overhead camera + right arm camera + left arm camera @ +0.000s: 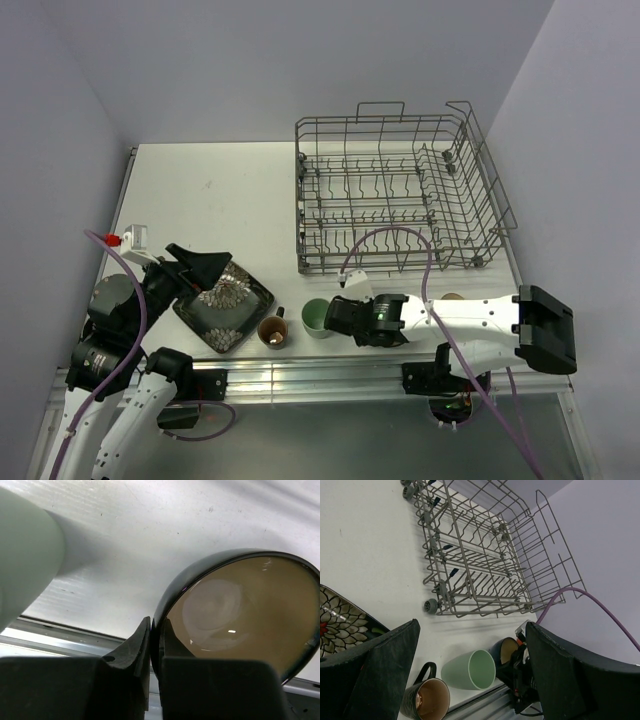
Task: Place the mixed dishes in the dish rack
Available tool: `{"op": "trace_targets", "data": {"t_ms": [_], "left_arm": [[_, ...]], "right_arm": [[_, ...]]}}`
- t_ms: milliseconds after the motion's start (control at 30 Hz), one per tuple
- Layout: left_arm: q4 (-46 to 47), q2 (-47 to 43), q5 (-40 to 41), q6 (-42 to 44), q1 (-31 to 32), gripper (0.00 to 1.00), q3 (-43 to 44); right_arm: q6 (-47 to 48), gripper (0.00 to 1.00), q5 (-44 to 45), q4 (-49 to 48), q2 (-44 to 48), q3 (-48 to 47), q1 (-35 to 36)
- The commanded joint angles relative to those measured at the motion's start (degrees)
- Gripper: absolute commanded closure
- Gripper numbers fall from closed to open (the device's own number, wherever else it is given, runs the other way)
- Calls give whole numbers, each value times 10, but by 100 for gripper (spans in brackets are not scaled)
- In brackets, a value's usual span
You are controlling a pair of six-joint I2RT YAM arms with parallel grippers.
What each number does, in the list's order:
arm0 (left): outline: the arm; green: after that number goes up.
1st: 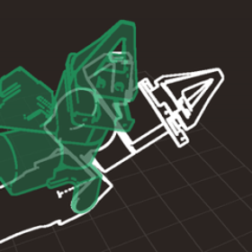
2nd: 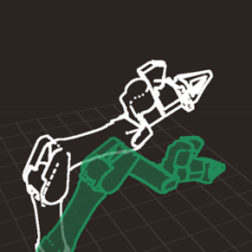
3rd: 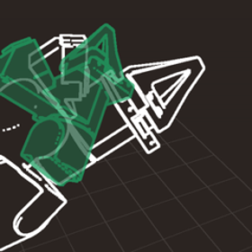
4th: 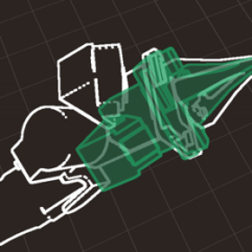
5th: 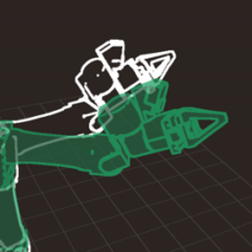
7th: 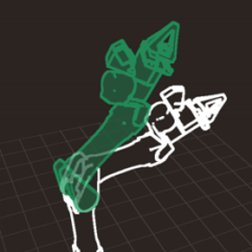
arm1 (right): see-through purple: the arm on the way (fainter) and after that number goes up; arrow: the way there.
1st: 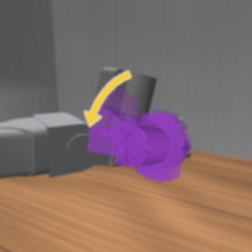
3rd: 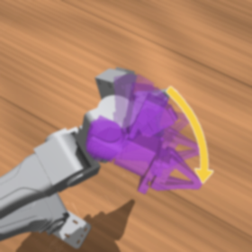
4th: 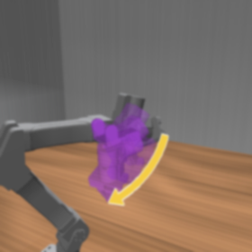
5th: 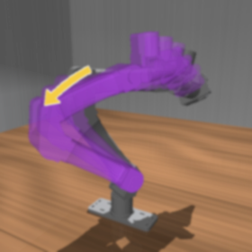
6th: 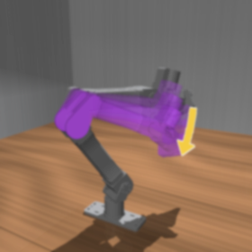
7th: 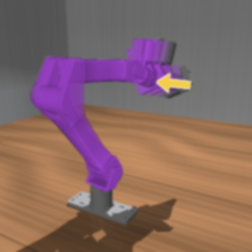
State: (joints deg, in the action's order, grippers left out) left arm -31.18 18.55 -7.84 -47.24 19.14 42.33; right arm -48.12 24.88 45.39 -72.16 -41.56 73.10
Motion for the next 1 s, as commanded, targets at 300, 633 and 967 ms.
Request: {"op": "trace_targets", "data": {"t_ms": [300,633,967], "left_arm": [[10,3,-23,7,-3,7,-8],[75,95,-13,13,-3,10,-14],[-24,215,-10,-43,-3,17,128]], "right_arm": [[-146,100,53,160,139,-132,151],[54,100,133,-15,283,-278,154],[224,100,-167,-100,166,-391,-212]]}}
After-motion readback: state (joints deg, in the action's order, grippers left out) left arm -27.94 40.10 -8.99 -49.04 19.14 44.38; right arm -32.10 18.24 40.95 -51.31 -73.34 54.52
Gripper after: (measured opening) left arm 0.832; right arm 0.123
